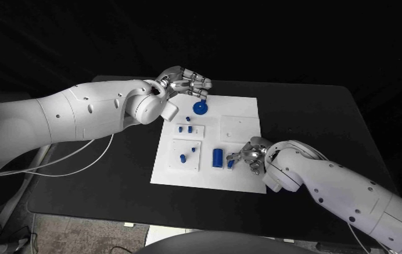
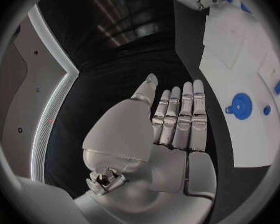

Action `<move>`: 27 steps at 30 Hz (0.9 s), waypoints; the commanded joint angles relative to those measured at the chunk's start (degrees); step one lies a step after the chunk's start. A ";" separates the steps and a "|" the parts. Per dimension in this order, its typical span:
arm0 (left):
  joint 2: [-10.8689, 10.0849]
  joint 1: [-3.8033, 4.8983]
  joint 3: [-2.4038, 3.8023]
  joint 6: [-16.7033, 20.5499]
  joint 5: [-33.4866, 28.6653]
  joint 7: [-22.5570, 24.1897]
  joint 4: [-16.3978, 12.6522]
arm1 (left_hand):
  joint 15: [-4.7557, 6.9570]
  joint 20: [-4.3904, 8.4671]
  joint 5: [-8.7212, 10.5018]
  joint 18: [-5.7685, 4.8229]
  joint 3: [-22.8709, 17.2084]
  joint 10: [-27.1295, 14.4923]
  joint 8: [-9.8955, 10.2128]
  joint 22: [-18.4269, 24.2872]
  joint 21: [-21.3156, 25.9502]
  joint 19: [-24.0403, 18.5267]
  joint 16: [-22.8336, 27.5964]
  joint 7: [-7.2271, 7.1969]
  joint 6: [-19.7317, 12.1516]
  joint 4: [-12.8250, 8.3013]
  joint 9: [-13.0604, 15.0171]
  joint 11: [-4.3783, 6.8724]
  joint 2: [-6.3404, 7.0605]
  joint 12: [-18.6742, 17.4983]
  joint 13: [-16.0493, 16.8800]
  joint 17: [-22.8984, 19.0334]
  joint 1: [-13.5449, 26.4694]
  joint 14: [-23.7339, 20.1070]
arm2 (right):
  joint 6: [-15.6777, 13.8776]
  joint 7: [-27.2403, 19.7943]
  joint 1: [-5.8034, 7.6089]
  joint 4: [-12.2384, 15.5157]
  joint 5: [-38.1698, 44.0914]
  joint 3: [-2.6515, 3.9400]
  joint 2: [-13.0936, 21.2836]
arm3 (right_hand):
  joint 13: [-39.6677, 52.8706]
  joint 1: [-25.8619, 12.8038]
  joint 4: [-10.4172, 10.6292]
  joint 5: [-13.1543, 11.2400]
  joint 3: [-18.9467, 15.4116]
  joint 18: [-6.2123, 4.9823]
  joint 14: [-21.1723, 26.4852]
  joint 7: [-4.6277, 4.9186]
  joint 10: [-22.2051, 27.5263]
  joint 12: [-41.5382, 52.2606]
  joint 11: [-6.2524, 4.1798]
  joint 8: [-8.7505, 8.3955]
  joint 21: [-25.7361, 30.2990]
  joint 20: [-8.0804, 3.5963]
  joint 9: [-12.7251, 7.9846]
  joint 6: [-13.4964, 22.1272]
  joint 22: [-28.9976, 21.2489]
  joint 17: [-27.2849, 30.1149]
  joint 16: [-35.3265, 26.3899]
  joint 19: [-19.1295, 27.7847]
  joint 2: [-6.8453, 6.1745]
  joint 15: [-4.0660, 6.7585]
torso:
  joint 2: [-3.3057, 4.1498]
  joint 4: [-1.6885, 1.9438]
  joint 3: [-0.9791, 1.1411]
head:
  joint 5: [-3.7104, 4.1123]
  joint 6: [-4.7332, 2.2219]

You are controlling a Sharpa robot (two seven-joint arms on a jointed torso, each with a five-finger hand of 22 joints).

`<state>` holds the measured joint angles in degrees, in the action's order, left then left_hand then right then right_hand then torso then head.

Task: Assemble the parts on the task board

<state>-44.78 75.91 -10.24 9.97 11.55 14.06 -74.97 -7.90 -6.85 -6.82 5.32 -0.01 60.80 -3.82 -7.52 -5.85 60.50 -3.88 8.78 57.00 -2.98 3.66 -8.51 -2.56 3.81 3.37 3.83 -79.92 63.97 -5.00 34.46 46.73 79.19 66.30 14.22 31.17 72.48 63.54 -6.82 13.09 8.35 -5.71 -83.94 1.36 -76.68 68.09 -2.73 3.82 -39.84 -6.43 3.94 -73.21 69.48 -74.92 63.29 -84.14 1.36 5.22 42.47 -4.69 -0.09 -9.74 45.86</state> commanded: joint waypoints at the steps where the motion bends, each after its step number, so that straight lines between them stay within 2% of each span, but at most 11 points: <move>1: 0.10 0.18 0.04 -0.71 0.17 0.19 -0.06 | 0.01 -0.10 0.23 -0.04 -0.06 -0.34 0.13 0.05 -0.36 0.40 0.37 0.17 -0.38 0.41 -0.05 -0.09 0.39 -0.19 -0.04 -0.02 0.11 -0.29 | 0.95 -0.67 -0.10 0.16 0.11 -0.05 -0.05 | 0.00 0.36 -0.53 -0.31 1.00 0.43 -0.94 0.06 0.04 -0.27 0.08 -0.18 0.19 -0.27 0.04 0.03 0.05 -3.90 -0.31 -2.64 -0.09 0.27 | 0.05 0.02 0.05 | 0.01 0.07; 7: 0.12 0.18 0.04 -0.77 0.17 0.17 0.00 | 0.01 -0.10 0.23 -0.04 -0.06 -0.34 0.13 0.05 -0.36 0.40 0.37 0.17 -0.38 0.41 -0.05 -0.09 0.39 -0.19 -0.04 -0.02 0.11 -0.29 | 1.19 -0.87 -0.11 0.21 0.21 -0.05 -0.01 | 0.10 0.89 -2.85 0.01 4.14 0.50 -0.96 0.05 0.01 -0.20 0.04 -0.17 0.16 -0.31 0.08 -0.04 0.19 -3.92 -0.36 -2.63 0.29 0.32 | 0.04 0.01 0.04 | 0.08 0.18; 10: 0.14 0.18 0.04 -0.79 0.17 0.16 0.04 | 0.01 -0.10 0.23 -0.04 -0.06 -0.34 0.13 0.05 -0.36 0.40 0.37 0.17 -0.38 0.41 -0.05 -0.09 0.39 -0.19 -0.04 -0.02 0.11 -0.29 | 1.33 -1.00 -0.11 0.26 0.27 -0.05 0.00 | 0.13 0.14 -3.65 0.40 5.28 0.52 -0.97 0.04 -0.01 -0.19 0.03 -0.15 0.22 -0.31 0.10 -0.10 0.25 -3.93 -0.37 -2.63 0.01 0.30 | 0.02 0.01 0.05 | 0.06 0.20; 27: 0.18 0.18 0.04 -0.93 0.17 -0.05 0.13 | 0.01 -0.10 0.22 -0.03 -0.09 -0.37 0.13 0.23 -0.40 0.42 0.36 0.16 -0.40 0.29 -0.05 -0.10 0.36 -0.19 -0.03 -0.02 0.09 -0.30 | 2.20 -1.44 -0.12 0.72 0.79 -0.05 0.16 | 0.05 -0.41 -3.51 0.12 4.38 0.49 -0.96 0.02 0.01 -0.29 0.03 -0.16 0.39 -0.31 0.07 -0.17 0.26 -3.94 -0.43 -2.63 -0.29 0.30 | 0.02 0.06 -0.02 | -0.10 0.41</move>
<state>-44.73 75.91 -10.24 9.89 11.60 13.90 -74.78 -7.90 -6.85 -6.82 5.32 -0.01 60.80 -3.82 -7.35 -6.08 60.50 -3.88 8.78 57.00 -2.98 3.66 -8.51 -2.56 3.81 3.37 3.83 -79.92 63.97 -4.59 33.94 46.75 79.65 66.71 14.26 31.43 72.56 63.51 -10.38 13.55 13.13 -5.65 -83.93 1.50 -76.57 68.10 -2.44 3.32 -39.84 -6.43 3.96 -73.07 69.68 -74.91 63.10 -84.14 1.34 5.21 42.50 -4.65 -0.08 -9.77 46.26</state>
